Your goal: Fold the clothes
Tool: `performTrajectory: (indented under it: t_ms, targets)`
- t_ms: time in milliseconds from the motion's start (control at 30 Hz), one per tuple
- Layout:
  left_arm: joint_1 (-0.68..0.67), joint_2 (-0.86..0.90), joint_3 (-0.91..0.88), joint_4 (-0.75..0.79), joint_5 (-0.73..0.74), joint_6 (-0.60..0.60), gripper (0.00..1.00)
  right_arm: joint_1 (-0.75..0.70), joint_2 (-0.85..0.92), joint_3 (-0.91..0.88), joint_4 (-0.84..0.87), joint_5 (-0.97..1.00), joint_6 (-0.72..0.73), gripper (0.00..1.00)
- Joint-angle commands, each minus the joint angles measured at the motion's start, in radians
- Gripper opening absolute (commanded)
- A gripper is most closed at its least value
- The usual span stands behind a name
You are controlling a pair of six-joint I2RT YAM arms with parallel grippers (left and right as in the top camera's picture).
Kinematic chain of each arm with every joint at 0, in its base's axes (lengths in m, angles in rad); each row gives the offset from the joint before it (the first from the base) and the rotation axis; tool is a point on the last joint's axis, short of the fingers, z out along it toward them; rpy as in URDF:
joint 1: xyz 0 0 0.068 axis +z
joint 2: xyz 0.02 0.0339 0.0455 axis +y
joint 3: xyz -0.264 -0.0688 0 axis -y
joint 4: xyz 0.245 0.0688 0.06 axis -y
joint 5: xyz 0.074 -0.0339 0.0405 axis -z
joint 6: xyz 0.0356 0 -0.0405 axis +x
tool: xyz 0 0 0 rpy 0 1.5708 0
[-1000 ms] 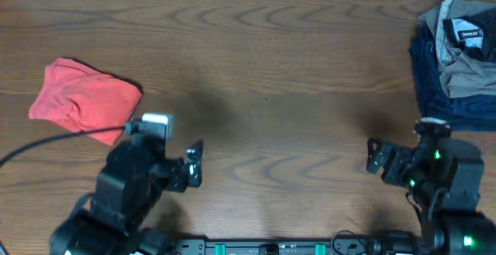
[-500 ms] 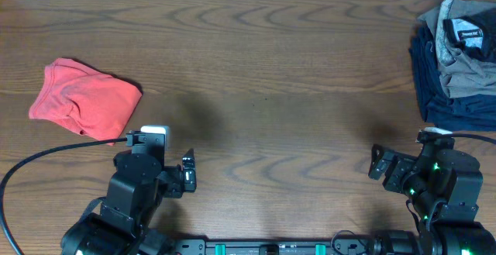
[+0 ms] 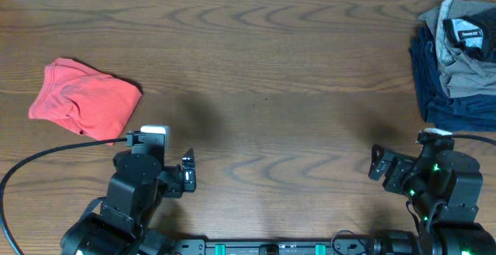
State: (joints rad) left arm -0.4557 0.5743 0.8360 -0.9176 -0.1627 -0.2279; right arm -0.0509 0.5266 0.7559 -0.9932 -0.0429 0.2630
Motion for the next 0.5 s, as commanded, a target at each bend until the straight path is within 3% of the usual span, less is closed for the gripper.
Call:
performTrajectory:
  t_ms: [0,200,467]
  targets:
    - [-0.005,-0.001,-0.001,-0.001,-0.014,0.013,0.98,0.029,-0.048,-0.011,0.002,0.062,-0.008,0.99]
    - [-0.005,-0.001,-0.001,-0.001,-0.014,0.013,0.98,0.104,-0.205,-0.137,0.179,0.08,-0.097,0.99]
    - [-0.005,-0.001,-0.001,-0.001,-0.014,0.013,0.98,0.124,-0.486,-0.478,0.568,0.027,-0.105,0.99]
